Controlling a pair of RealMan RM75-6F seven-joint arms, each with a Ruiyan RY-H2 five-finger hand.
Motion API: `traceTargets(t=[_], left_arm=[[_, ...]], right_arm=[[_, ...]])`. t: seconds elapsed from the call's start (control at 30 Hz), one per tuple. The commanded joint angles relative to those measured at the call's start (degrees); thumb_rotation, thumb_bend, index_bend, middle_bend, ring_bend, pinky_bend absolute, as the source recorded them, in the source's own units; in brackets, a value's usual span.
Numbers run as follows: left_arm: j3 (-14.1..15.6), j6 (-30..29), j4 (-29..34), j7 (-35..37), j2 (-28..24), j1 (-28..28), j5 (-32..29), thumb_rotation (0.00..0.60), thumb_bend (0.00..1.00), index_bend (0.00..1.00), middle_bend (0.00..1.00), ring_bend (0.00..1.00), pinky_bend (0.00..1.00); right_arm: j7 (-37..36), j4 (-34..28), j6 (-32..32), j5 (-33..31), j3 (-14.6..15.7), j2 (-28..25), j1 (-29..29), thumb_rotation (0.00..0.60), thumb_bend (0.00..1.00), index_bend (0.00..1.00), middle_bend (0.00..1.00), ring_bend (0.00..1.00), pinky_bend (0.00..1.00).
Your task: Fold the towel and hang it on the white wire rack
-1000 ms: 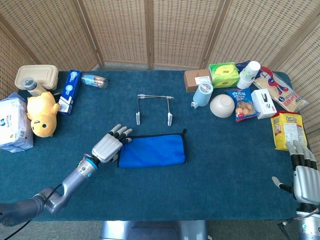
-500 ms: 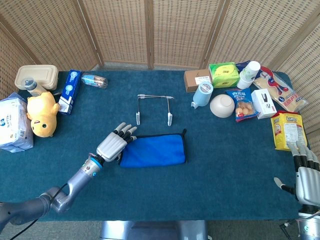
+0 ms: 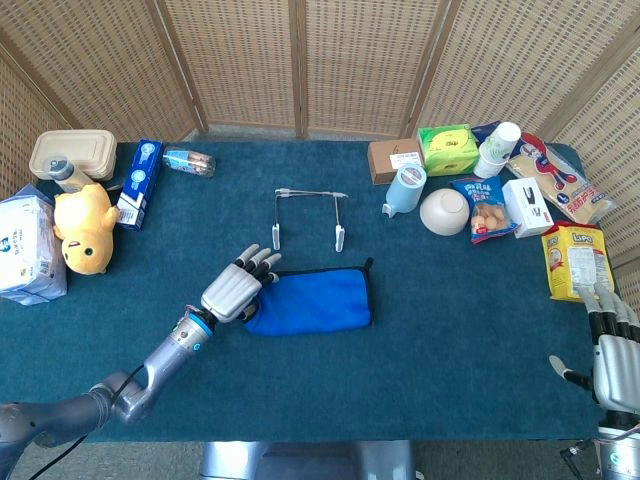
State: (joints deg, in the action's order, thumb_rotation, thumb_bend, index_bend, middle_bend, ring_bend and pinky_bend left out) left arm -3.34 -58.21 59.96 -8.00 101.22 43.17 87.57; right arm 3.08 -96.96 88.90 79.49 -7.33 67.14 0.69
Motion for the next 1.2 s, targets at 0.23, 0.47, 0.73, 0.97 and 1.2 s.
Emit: traceTargets(t=[0.23,0.47,0.73,0.97,1.2], left_arm=[[-0.2,0.1,-1.8,1.4,1.0,0.8,0.3,0.600,0.40,0.49,0.17,0.00,0.00],[-0.3,-0.2,-2.0,1.9,1.0,0.9,0.3,0.600,0.42,0.59,0.21,0.00,0.00],[-0.7,0.4,-1.8,1.1,0.4,1.7,0.0,0.600,0.46,0.65,0.25,0.02,0.00],[-1.3,0.6,-1.2,0.4,-0.1,2.4,-0.3,0.600,0.47,0.69,0.27,0.04,0.00],[-0.6,1.2,-0.7,0.7,-0.4,2.3,-0.4,0.600,0.44,0.54,0.21,0.02,0.00]], right_arm=[[-0.1,-0.1,0.2,0.0,0.0,-0.1,-0.2,0.600,0.10,0.00,0.02,0.00,0.00],[-0.1,0.0,0.5,-0.2,-0.3,0.0,-0.3,0.600,0.10,0.00,0.02,0.00,0.00],[-0.5,0.0,0.9,-0.2,-0.6,0.0,-0.4,0.600,0.10,0.00,0.03,0.00,0.00],[-1.0,0.0,1.5,-0.3,-0.7,-0.1,-0.9,0.600,0.10,0.00,0.03,0.00,0.00],[-1.3,0.1,1.5,-0.5,-0.7,-0.2,-1.1,0.600,0.10,0.00,0.03,0.00,0.00]])
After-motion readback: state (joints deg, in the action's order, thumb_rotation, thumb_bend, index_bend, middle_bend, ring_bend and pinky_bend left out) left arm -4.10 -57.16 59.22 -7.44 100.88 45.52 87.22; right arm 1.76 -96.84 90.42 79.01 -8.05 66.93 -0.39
